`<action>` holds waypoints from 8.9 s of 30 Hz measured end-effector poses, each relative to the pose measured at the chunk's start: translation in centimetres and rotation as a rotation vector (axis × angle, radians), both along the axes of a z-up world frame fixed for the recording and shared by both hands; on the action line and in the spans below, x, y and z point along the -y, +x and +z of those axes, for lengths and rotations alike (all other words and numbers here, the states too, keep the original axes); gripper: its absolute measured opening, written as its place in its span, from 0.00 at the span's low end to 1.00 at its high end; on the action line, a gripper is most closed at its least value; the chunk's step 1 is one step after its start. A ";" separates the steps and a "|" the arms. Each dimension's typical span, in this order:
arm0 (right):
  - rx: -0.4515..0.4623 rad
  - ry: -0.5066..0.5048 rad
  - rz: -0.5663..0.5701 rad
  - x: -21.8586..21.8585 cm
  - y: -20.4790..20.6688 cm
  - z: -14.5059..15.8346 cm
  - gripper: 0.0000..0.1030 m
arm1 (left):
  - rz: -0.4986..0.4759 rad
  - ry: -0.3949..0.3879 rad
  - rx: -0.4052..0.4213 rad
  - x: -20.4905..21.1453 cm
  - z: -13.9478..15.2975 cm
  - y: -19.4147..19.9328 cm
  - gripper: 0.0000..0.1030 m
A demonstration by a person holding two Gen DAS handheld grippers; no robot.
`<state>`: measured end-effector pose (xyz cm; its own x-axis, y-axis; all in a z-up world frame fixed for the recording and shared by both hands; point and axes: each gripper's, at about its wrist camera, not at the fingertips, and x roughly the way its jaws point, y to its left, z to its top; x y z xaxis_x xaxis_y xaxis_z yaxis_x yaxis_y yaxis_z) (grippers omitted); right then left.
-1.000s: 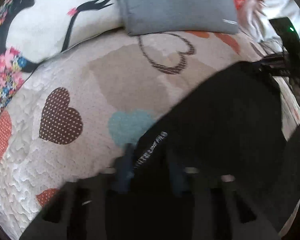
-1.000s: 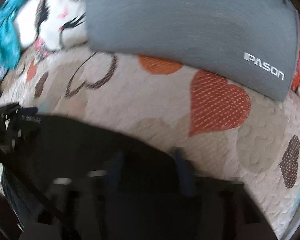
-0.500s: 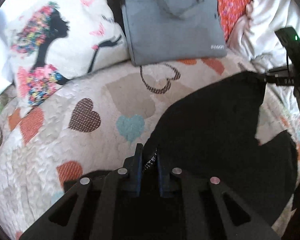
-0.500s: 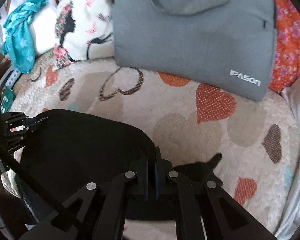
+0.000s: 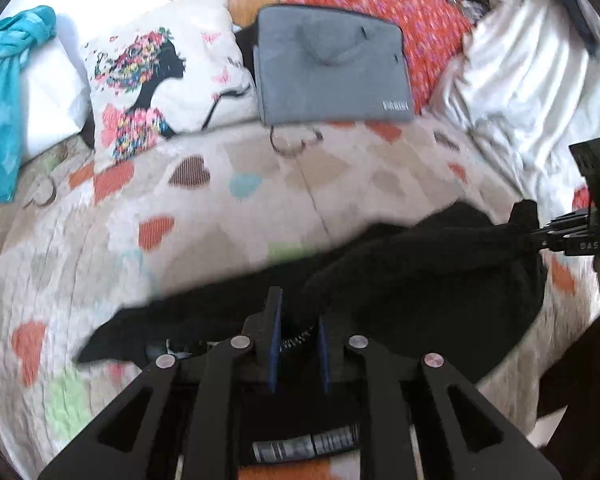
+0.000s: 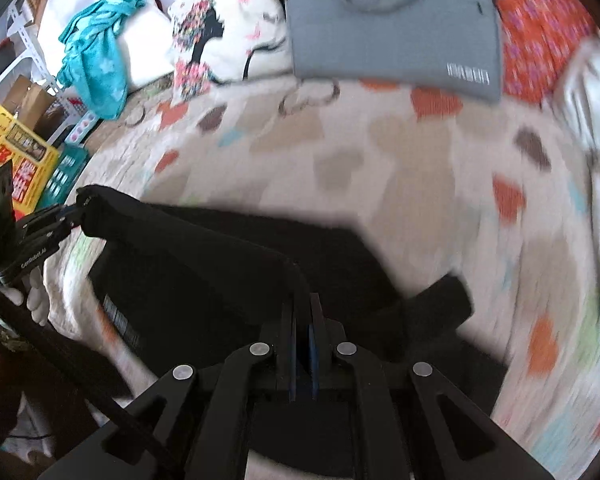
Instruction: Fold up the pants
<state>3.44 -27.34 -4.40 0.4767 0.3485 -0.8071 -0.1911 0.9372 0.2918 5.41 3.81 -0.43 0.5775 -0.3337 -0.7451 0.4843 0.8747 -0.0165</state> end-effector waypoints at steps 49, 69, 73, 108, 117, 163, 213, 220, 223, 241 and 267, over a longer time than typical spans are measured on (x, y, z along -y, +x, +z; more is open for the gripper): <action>-0.085 0.037 -0.747 16.2 -4.5 -5.8 0.55 | 0.213 -0.031 -0.170 2.9 -7.5 1.1 0.58; 0.129 0.285 -0.847 16.8 -8.3 -2.3 0.67 | 0.150 -0.116 -0.180 3.7 -7.5 -0.9 0.58; 0.089 0.286 -0.519 9.5 -3.4 -0.8 0.67 | 0.125 -0.074 -0.151 4.0 -8.2 -2.5 0.58; -0.106 0.032 0.005 -11.3 14.7 0.0 0.38 | 0.112 -0.016 -0.082 4.2 -8.7 -4.5 0.62; -0.231 -0.013 -0.088 -10.5 14.7 -3.6 0.38 | 0.253 -0.288 -0.009 -3.7 -3.0 -5.9 0.62; -0.356 0.257 0.257 -34.8 16.3 -5.8 0.45 | 0.829 -0.531 -0.168 -20.6 -5.4 -2.9 0.62; 0.026 0.481 -0.724 12.4 -12.1 -9.4 0.57 | -0.466 0.001 -0.334 35.7 -4.5 2.6 0.64; 0.108 0.582 -0.730 13.3 -11.7 -10.2 0.61 | -0.583 0.038 -0.435 41.9 -7.6 3.9 0.64; 0.125 0.569 -0.727 13.3 -11.1 -10.1 0.61 | -0.646 0.097 -0.472 43.3 -9.1 3.1 0.63; 0.182 0.518 -0.490 8.4 -6.9 -4.7 0.23 | -0.530 -0.137 -0.347 31.8 -1.6 2.4 0.08; 0.065 0.261 0.166 -15.0 0.2 -1.4 0.60 | 0.308 -0.792 -0.425 -6.7 -4.6 7.9 0.37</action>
